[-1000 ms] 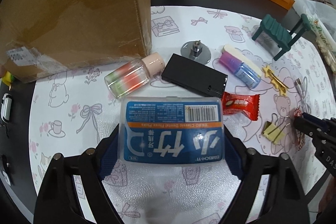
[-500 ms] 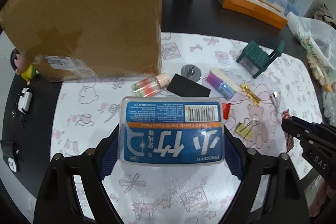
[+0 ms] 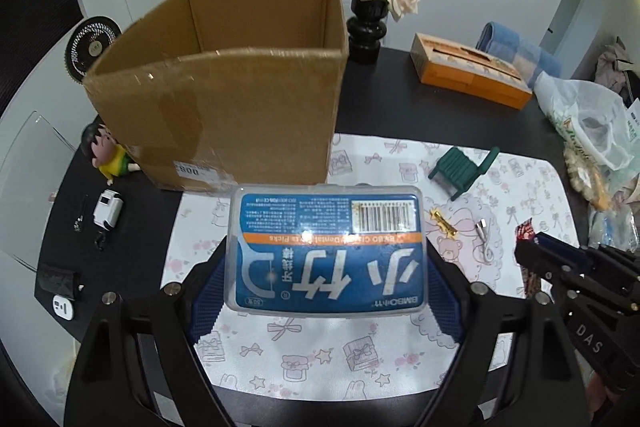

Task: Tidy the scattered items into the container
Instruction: 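Carry the floss box and candy bar with both tools over the cardboard box, then open both tools to drop the floss box and candy bar into the box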

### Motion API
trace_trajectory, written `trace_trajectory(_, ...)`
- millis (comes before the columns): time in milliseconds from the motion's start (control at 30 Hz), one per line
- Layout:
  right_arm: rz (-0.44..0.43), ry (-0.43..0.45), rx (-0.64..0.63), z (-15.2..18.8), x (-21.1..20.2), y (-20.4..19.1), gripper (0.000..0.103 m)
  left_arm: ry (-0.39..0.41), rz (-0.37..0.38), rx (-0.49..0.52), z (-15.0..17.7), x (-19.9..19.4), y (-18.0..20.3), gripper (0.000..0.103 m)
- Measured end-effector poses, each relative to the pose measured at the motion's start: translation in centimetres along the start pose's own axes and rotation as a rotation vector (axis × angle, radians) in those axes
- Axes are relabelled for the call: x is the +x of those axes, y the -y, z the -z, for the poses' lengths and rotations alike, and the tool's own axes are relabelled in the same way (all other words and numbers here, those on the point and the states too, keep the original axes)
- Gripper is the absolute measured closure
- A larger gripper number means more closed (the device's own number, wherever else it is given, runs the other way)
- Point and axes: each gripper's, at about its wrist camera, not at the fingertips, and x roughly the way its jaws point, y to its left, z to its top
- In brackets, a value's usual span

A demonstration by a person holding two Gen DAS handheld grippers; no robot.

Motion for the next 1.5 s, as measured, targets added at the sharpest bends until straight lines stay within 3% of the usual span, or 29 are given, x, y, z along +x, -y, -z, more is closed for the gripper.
trace_trajectory(400,-0.034,0.054,-0.049,-3.0,-3.0,-2.9,0.084,0.067,-0.006,0.003,-2.6,-3.4,-1.1,0.019)
trace_trajectory(700,-0.078,0.098,-0.114,-8.1,-2.8,-6.5,0.084,0.104,-0.054,-0.035,-7.4,-3.0,-5.0,0.019)
trace_trajectory(1133,-0.16,0.08,-0.139,-18.1,2.1,-10.7,0.084,0.117,-0.096,-0.106,-14.0,-1.1,-11.2,0.019)
trace_trajectory(1500,-0.147,0.009,-0.189,-22.5,7.8,-13.9,0.084,0.045,-0.118,-0.147,-16.8,3.1,-14.9,0.019)
